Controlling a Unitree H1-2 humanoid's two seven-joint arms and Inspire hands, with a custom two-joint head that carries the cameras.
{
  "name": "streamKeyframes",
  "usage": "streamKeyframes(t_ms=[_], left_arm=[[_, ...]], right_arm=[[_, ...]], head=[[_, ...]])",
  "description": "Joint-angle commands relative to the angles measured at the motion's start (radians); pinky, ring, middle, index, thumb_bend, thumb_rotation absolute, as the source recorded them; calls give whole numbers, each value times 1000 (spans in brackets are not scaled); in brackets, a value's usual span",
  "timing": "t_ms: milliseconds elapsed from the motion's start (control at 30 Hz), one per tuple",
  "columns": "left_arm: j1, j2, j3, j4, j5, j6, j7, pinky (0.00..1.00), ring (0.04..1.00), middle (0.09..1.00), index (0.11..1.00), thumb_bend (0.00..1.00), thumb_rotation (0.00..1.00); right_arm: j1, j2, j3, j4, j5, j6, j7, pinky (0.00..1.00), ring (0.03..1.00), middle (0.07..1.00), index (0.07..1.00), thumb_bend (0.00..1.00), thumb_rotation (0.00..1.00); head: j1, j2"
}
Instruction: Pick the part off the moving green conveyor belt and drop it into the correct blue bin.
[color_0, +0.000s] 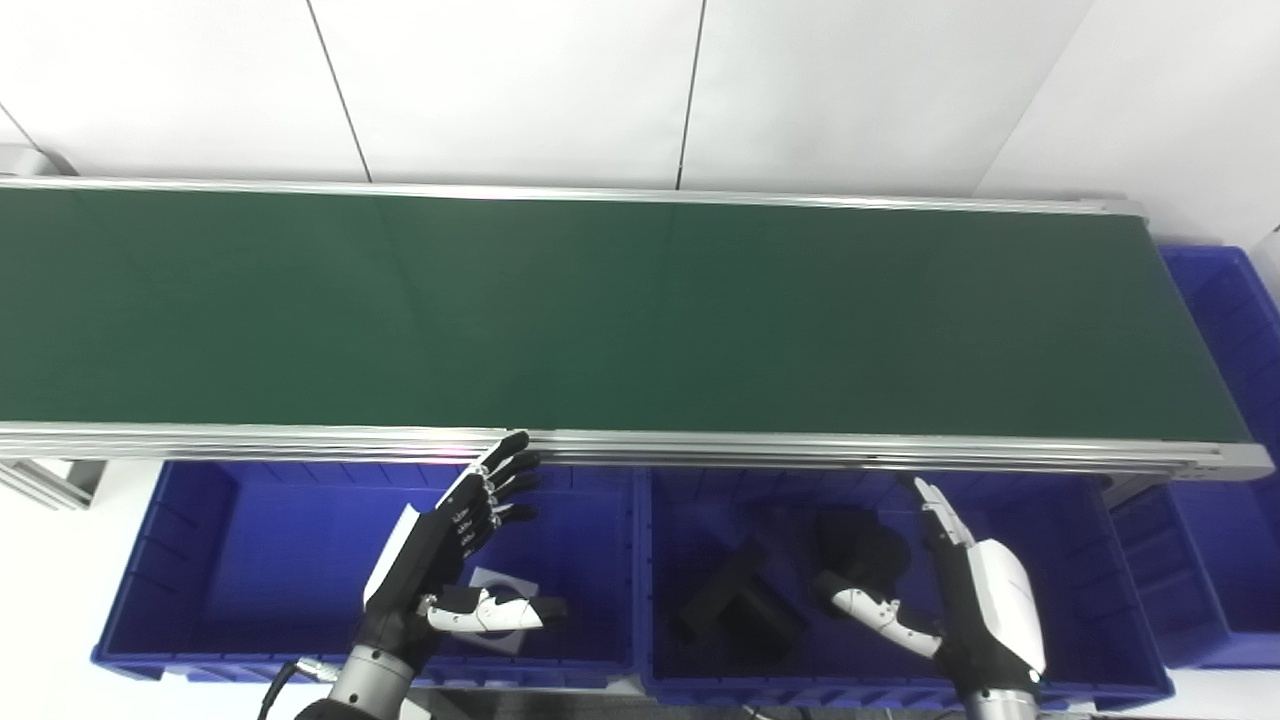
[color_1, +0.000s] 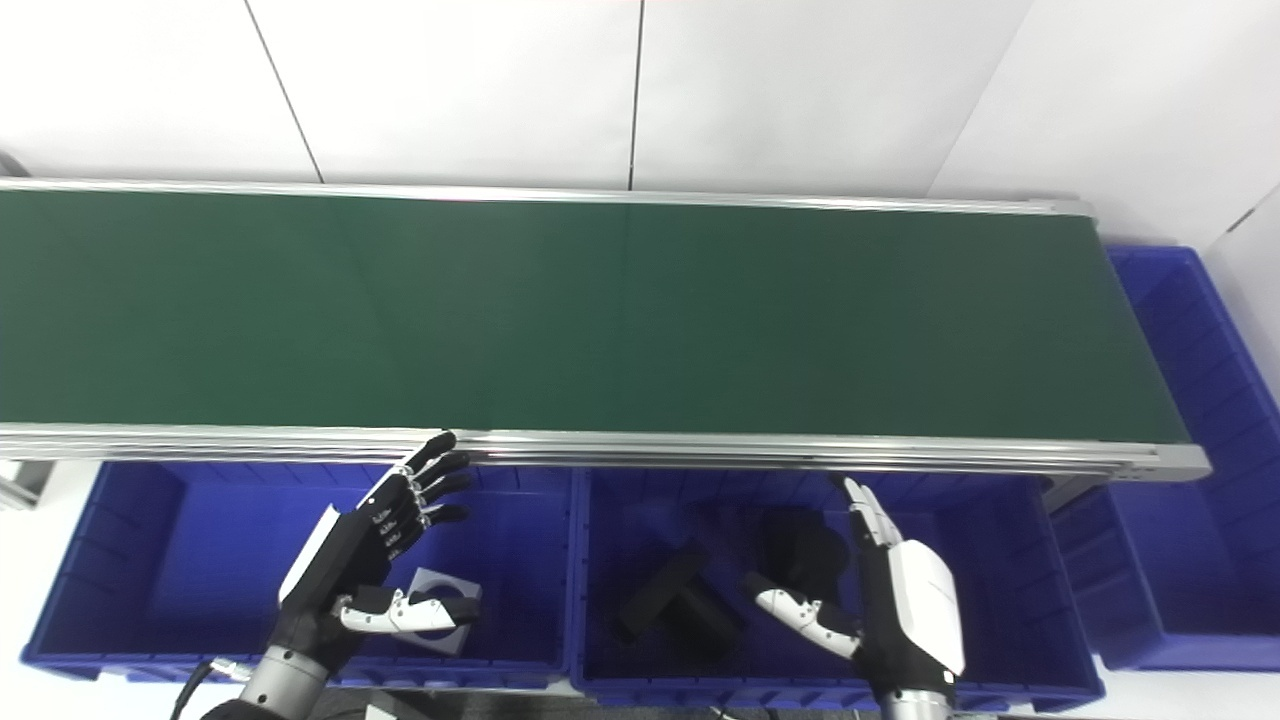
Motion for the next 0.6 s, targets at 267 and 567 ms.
streamKeyframes(t_ms=[267, 567], left_arm=[[3, 11, -9, -27, 33, -34, -2, 777, 861, 885, 911, 894, 161], [3, 0, -7, -10, 45, -55, 10, 789, 875, 896, 912, 883, 154]], right_arm=[[6, 63, 109, -15, 292, -319, 50, 758, 865, 915, 936, 950, 542], [-11, 121, 127, 42, 425, -322, 132, 806, 854, 889, 935, 941, 378]], head=[[22, -20], [68, -49]])
